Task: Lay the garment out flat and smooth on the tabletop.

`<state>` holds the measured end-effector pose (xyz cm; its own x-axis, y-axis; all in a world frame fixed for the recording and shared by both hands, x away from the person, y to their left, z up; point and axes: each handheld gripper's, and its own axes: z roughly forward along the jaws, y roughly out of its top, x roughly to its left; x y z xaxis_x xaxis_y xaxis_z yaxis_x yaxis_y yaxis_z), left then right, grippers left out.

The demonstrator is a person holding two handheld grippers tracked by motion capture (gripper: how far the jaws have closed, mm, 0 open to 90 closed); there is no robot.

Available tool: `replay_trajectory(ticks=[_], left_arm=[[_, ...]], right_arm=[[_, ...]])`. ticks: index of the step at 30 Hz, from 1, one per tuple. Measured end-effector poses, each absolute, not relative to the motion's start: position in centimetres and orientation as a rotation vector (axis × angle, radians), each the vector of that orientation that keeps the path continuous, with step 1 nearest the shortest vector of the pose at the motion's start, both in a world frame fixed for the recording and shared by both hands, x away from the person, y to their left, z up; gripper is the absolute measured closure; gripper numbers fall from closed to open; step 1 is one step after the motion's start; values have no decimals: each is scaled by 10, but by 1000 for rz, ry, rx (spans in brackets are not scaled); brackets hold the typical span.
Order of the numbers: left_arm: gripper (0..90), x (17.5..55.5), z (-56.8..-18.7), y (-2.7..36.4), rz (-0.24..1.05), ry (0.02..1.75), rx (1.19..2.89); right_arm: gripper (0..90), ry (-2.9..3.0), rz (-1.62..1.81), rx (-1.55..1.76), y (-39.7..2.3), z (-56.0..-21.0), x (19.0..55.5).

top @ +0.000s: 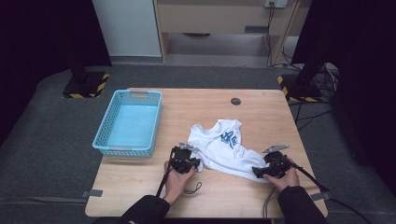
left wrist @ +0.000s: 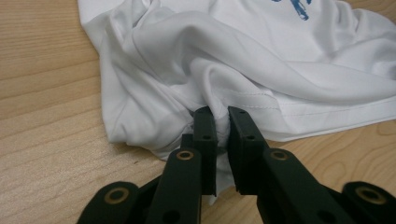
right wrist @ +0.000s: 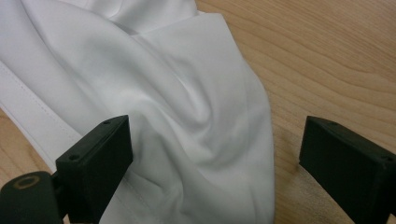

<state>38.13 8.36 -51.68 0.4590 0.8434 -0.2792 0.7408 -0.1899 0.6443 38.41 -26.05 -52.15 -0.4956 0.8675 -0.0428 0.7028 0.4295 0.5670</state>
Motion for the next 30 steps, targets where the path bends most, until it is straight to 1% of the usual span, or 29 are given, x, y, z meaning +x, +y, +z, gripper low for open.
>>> replay_trajectory(ticks=[5, 11, 14, 23, 28, 30], left_arm=[[839, 379, -506, 92, 129, 1301, 1973], [843, 367, -485, 112, 97, 1261, 1980], [846, 360, -478, 121, 109, 1248, 2003], [845, 322, -486, 138, 120, 1257, 2171], [838, 311, -493, 153, 71, 1300, 2213], [810, 311, -495, 155, 67, 1315, 2231]], right_arm=[[95, 2357, 702, 1349, -260, -521, 384], [95, 2348, 700, 1349, -261, -521, 383], [96, 2331, 715, 1352, -262, -520, 383], [96, 2279, 805, 1349, -264, -513, 380], [93, 2271, 847, 1332, -261, -511, 378], [93, 2274, 865, 1331, -260, -511, 377]])
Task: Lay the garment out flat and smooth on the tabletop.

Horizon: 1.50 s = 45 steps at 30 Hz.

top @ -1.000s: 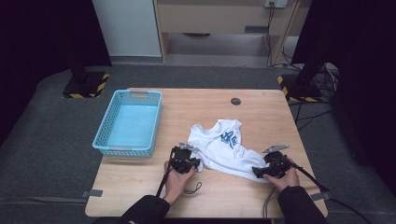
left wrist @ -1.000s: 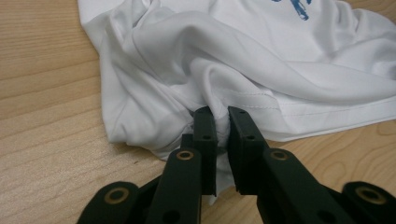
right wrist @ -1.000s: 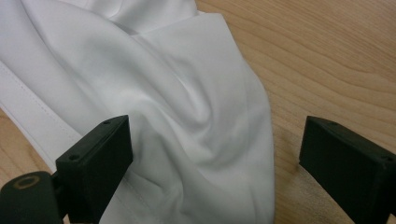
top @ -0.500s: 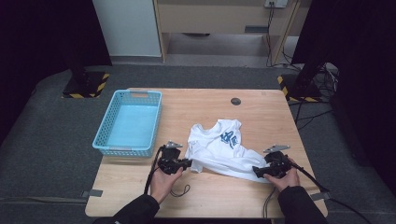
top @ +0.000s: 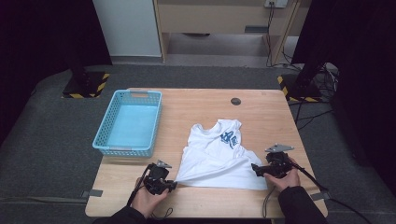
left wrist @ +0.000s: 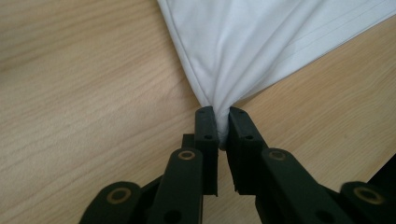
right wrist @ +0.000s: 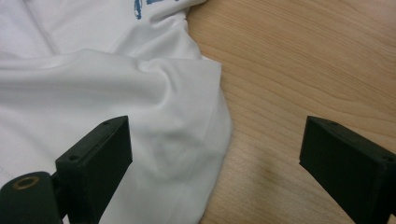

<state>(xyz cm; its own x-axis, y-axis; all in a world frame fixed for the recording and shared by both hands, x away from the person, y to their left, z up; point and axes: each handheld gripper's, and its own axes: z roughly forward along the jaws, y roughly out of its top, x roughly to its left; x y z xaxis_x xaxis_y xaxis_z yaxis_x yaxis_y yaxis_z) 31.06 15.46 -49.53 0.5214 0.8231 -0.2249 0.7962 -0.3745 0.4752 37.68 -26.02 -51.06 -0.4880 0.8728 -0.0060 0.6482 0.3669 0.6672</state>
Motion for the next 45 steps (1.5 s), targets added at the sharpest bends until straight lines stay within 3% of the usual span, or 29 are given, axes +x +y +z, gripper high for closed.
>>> replay_trajectory(ticks=[8, 9, 15, 24, 38, 45], left_arm=[[533, 319, -500, 154, 237, 1325, 2216], [449, 321, -501, 154, 252, 1317, 2195], [362, 328, -508, 149, 289, 1270, 2205], [307, 322, -514, 148, 360, 1236, 2300], [245, 314, -514, 146, 345, 1214, 2345], [253, 325, -496, 153, 424, 1216, 2143]], right_arm=[[104, 2311, 814, 1337, -258, -513, 376], [104, 2318, 803, 1330, -257, -514, 375], [103, 2345, 761, 1305, -256, -517, 373], [98, 2388, 684, 1231, -256, -521, 356], [98, 2439, 662, 1162, -260, -519, 328], [91, 2376, 739, 1192, -260, -508, 333]])
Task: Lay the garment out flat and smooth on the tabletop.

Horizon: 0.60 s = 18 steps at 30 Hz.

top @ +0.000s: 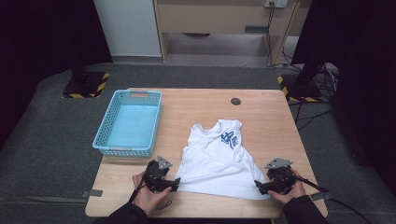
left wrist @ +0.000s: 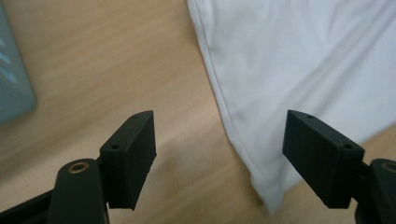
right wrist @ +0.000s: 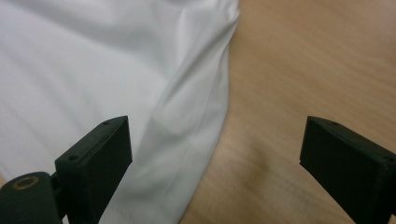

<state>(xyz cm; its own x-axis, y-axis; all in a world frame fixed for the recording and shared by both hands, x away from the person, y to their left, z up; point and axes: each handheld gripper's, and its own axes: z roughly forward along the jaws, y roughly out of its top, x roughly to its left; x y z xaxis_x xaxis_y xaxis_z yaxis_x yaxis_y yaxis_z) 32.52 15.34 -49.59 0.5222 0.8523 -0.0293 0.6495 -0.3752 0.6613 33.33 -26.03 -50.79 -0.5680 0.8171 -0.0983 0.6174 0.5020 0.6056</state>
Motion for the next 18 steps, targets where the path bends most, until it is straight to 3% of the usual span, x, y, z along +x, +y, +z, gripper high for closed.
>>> replay_trajectory(ticks=[5, 18], left_arm=[[253, 350, -495, 146, 479, 1225, 2065], [272, 379, -520, 113, 528, 1194, 2202]], right_arm=[[92, 2255, 844, 1250, -255, -499, 355], [94, 2288, 707, 1239, -238, -516, 391]])
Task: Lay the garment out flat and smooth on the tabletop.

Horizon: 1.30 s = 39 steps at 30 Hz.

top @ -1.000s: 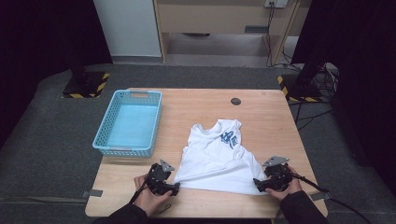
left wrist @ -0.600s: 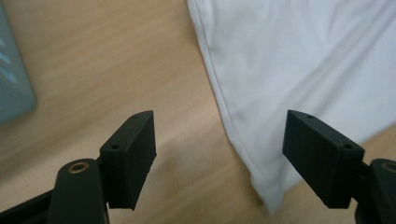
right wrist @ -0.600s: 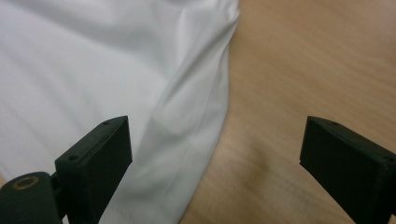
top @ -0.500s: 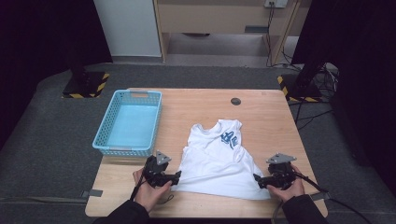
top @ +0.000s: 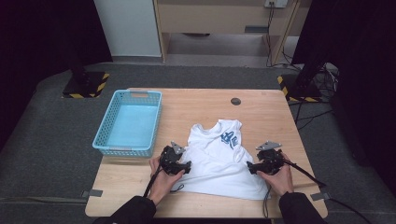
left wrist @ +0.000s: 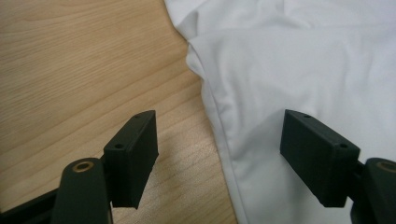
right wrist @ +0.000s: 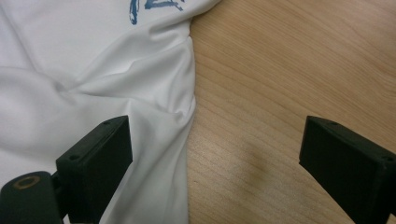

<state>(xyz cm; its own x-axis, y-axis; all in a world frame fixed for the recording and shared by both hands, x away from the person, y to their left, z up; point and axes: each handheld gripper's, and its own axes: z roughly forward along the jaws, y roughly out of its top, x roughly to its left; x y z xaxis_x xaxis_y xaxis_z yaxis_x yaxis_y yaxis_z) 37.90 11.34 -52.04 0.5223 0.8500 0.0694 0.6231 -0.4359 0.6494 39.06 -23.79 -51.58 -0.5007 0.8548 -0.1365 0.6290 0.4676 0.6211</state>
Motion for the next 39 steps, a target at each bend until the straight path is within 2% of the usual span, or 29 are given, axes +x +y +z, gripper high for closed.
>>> replay_trajectory(ticks=[6, 16, 23, 32, 39], left_arm=[[274, 376, -522, 116, 551, 1184, 2223], [246, 355, -521, 148, 453, 1310, 2184], [259, 354, -517, 149, 434, 1307, 2197], [272, 380, -500, 143, 409, 1230, 1948], [273, 404, -504, 137, 372, 1231, 1868]], right_arm=[[91, 2321, 667, 1247, -240, -522, 390], [90, 2369, 682, 1275, -259, -522, 372], [89, 2392, 662, 1255, -263, -518, 363], [104, 2280, 872, 1254, -251, -505, 369], [120, 2249, 1014, 1272, -247, -505, 377]])
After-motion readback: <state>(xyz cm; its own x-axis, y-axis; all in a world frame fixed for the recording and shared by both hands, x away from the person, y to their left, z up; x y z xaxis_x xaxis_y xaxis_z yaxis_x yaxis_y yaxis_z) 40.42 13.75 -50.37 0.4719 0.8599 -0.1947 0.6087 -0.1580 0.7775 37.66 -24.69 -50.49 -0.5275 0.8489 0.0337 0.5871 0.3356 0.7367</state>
